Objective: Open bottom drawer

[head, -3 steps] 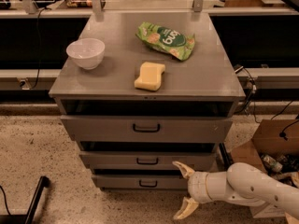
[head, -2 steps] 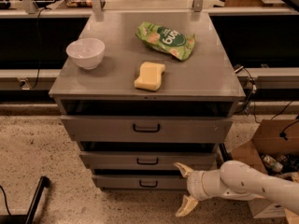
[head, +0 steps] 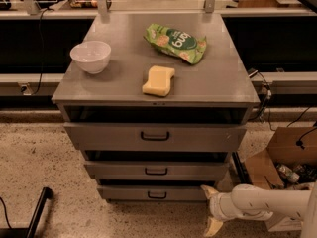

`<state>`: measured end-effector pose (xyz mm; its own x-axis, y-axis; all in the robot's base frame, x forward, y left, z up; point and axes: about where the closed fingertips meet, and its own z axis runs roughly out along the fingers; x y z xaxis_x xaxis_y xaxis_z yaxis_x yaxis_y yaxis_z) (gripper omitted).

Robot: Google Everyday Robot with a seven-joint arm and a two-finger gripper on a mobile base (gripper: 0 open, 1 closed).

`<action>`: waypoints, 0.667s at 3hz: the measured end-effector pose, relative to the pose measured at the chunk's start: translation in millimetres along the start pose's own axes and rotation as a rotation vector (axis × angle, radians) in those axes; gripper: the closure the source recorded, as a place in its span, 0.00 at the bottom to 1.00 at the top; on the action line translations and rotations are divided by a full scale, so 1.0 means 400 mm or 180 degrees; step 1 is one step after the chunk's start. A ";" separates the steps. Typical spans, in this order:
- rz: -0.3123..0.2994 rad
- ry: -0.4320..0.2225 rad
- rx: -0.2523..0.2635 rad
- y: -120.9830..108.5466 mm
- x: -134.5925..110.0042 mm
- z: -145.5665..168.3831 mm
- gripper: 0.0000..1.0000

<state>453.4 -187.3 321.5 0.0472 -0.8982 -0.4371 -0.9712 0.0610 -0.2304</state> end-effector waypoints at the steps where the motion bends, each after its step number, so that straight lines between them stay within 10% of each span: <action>1: 0.0015 0.0037 0.0014 0.002 0.017 0.000 0.00; 2: 0.0025 0.0084 0.0009 0.009 0.016 0.050 0.00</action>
Offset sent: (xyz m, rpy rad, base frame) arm 0.0064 0.0179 -0.0538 -0.0530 0.0051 -0.0293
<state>454.8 -184.3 300.6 0.0334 -0.9088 -0.4160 -0.9708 0.0694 -0.2296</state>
